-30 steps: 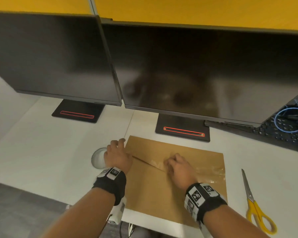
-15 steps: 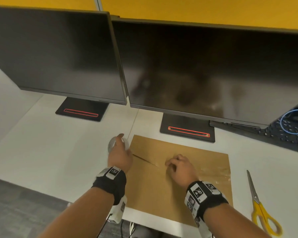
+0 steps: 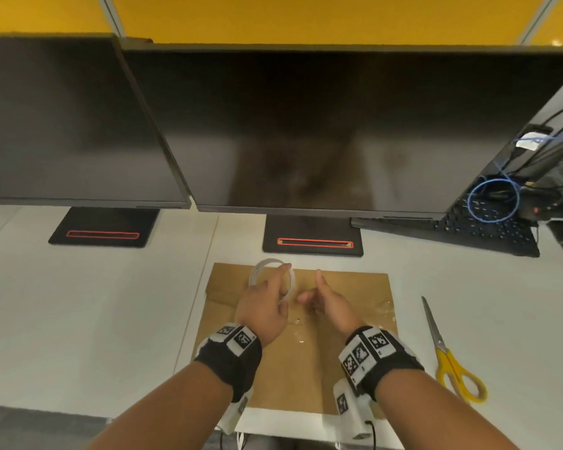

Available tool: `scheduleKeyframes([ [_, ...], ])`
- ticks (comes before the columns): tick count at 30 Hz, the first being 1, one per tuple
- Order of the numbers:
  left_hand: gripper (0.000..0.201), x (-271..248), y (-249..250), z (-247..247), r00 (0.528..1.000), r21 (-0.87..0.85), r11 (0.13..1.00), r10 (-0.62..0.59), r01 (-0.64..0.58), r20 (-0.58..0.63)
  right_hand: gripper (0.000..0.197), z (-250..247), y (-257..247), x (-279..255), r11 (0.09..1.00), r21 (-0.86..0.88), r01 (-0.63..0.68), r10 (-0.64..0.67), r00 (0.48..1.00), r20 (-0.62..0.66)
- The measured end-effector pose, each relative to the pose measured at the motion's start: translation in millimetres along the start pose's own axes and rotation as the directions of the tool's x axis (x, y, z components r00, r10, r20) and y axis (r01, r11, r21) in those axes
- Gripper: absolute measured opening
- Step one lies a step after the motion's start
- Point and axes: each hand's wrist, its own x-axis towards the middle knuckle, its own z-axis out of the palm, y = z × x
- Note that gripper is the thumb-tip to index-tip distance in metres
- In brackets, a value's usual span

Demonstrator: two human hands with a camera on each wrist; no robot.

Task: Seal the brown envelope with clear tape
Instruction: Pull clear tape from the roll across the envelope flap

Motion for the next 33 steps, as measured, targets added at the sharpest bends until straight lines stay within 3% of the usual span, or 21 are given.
scheduleKeyframes([
  [4,0.062,1,9,13,0.993,0.094,0.988,0.118,-0.119,0.02,0.056,-15,-5,-2,0.997,0.065,-0.045,0.044,0.999,0.029],
  [7,0.063,4,13,19,0.988,0.144,0.977,0.156,-0.156,0.016,0.034,-24,-5,-3,0.992,0.095,-0.087,0.08,0.994,0.073],
  [10,0.063,5,18,22,0.982,0.162,0.969,0.187,-0.187,0.016,0.026,-32,-2,-5,0.992,0.076,-0.103,0.094,0.989,0.112],
  [16,0.064,8,25,29,0.95,0.182,0.941,0.304,-0.287,-0.076,0.01,-39,-5,-7,0.967,0.24,-0.083,0.052,0.99,0.134],
  [19,0.049,7,35,24,0.964,0.159,0.954,0.262,-0.253,-0.044,0.01,-43,-10,-9,0.974,0.217,0.063,-0.073,0.997,0.039],
  [21,0.049,7,37,22,0.968,0.116,0.964,0.246,-0.239,-0.049,0.007,-48,-12,-11,0.984,0.041,0.176,-0.173,0.983,-0.067],
  [24,0.049,8,38,16,0.962,-0.027,0.975,0.213,-0.221,-0.173,0.013,-57,-16,-18,0.948,-0.158,0.275,-0.296,0.947,-0.123],
  [28,0.066,16,41,6,0.945,-0.251,0.96,0.038,-0.125,-0.325,0.007,-64,-25,-27,0.914,-0.228,0.335,-0.365,0.925,-0.106],
  [31,0.067,21,44,1,0.991,-0.419,0.906,0.013,-0.067,-0.131,0.005,-66,-24,-29,0.91,-0.221,0.352,-0.386,0.913,-0.135],
  [33,0.04,21,44,4,0.999,-0.493,0.869,0.052,-0.041,0.009,0.004,-68,-19,-28,0.913,-0.225,0.341,-0.378,0.915,-0.145],
])
